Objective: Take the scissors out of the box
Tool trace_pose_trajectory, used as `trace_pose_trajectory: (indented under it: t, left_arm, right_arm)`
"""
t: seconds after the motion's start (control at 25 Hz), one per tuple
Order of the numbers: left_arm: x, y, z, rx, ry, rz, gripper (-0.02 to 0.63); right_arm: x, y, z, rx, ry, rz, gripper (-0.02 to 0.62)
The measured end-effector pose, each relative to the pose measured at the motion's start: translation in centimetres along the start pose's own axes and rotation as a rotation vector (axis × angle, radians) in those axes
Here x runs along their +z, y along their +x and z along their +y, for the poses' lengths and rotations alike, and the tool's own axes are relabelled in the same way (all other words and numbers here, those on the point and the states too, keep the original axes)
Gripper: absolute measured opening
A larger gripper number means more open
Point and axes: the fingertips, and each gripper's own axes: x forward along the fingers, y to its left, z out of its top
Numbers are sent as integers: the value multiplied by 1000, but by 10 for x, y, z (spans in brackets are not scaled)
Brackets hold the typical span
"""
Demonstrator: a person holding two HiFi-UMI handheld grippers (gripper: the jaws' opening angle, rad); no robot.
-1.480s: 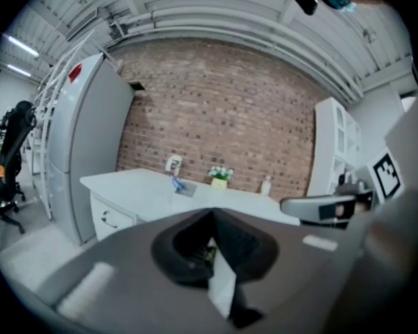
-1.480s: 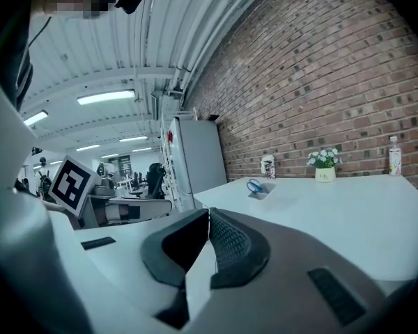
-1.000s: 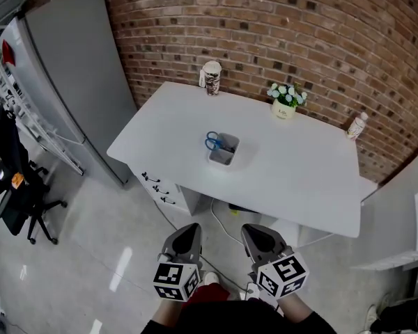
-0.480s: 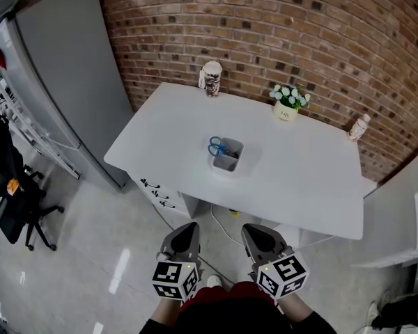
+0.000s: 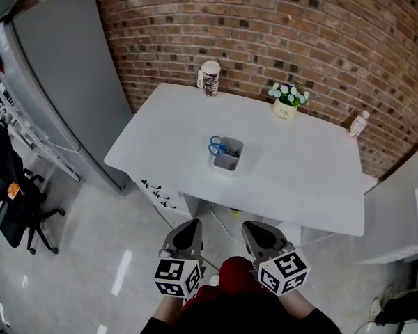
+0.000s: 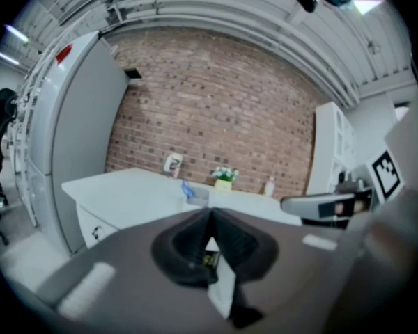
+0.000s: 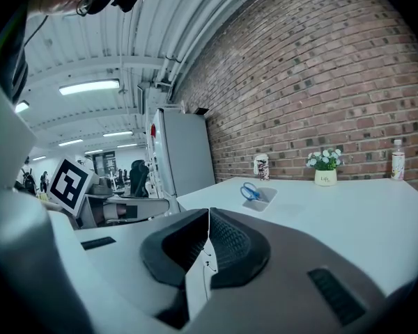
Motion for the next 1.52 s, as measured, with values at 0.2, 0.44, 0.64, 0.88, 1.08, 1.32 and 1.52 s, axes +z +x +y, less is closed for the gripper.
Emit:
trace_pose_trajectory:
  t: [0.2,0.44,0.64,0.88,1.08,1.32,1.52]
  left_arm:
    - [3,5,4,-2,-3,-3,5]
    - [6,18,10,0,4,0,5]
    - [10,34,17,7,19,8,5]
    - [19,64,23,10,31,22,6]
    - [24,91,26,14,25,28,8]
    - [25,120,32,17,21,47,26]
    - [25,143,42,26,17,75,48]
  right_arm:
    - [2,2,-2,-7,1,3,9]
    - [2,9,-14,-22,8,-2,9]
    - [5,18,-24,-23,15,-6,9]
    - [9,29,-48,-35,26,3,9]
    - [12,41,-70,-42,25,19,9]
    - [19,62,-89,-33,15,23,9]
    - [27,82,-104,-23,7,24,9]
